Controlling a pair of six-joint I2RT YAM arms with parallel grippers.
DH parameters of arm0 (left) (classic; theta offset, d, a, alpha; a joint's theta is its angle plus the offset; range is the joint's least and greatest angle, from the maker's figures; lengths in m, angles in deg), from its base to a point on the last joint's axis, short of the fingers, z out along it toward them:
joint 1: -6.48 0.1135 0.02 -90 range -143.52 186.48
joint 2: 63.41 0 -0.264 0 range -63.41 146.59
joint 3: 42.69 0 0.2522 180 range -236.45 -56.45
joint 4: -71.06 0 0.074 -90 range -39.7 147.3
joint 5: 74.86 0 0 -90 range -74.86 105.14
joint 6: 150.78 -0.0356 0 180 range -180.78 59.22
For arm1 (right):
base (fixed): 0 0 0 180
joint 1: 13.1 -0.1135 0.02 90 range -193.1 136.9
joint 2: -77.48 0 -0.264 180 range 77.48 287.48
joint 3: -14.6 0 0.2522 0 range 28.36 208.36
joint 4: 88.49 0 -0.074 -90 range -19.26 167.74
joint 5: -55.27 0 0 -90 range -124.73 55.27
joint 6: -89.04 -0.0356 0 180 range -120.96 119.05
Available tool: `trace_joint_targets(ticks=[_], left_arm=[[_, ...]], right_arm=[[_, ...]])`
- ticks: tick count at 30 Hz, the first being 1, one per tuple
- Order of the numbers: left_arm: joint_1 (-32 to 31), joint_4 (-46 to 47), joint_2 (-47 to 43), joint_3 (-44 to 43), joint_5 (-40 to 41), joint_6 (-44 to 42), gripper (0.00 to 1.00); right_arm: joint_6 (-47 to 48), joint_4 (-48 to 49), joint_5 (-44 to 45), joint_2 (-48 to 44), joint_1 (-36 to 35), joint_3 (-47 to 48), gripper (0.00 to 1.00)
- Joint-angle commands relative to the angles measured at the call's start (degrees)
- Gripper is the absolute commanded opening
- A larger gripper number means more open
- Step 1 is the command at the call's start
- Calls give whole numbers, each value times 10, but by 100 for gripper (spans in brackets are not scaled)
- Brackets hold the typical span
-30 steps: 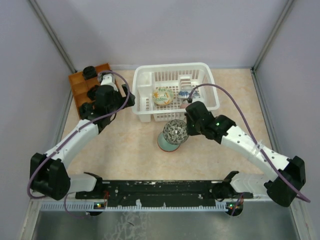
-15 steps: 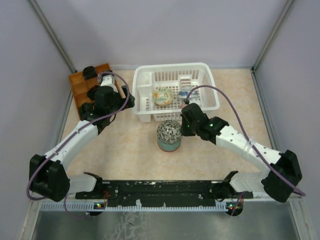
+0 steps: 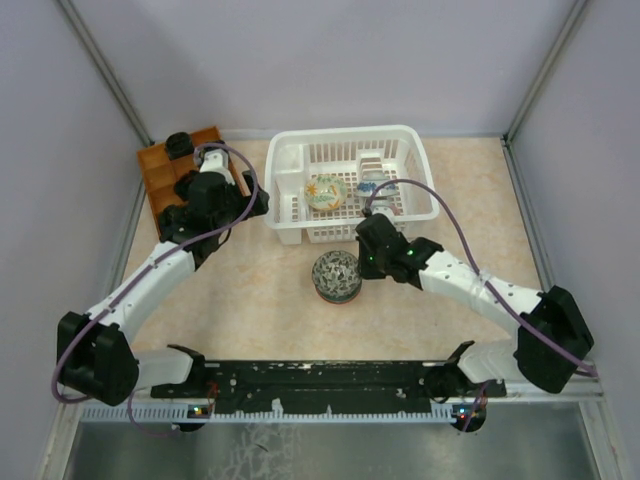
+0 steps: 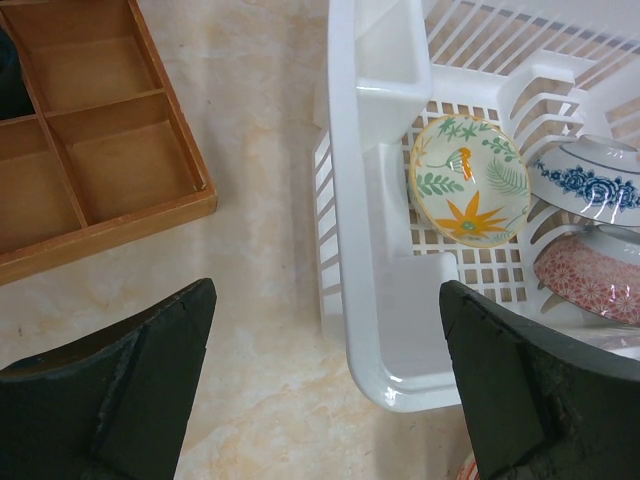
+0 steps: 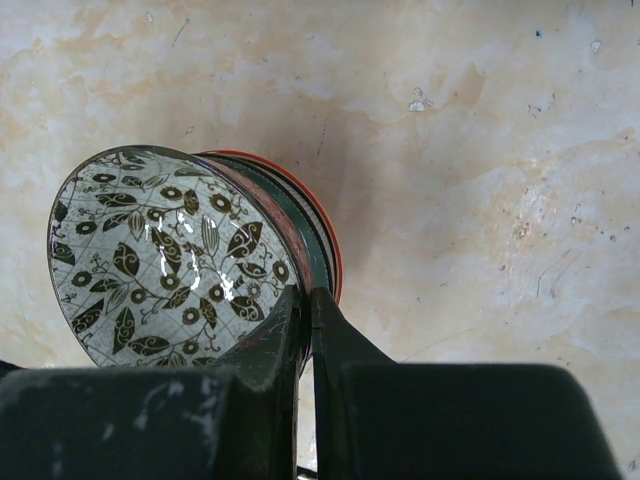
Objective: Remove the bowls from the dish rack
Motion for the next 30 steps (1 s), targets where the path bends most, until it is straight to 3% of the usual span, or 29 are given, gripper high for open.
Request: trace_joint_targets(ticks=[1,21,25,30], left_arm=[[1,5,-13,6,1,-8,99],[2,14,-6,15,1,-6,99],[1,14,-6,15,1,-7,99],[2,14,-6,14,1,-7,99]], right_arm=[[-13,55,-7,-2,-4,1,0],[-20,60,-9,0,-4,-20,0],[-20,57,-11,0,-5,-18,21],[-21,49,-4,-6,-4,-17,35]])
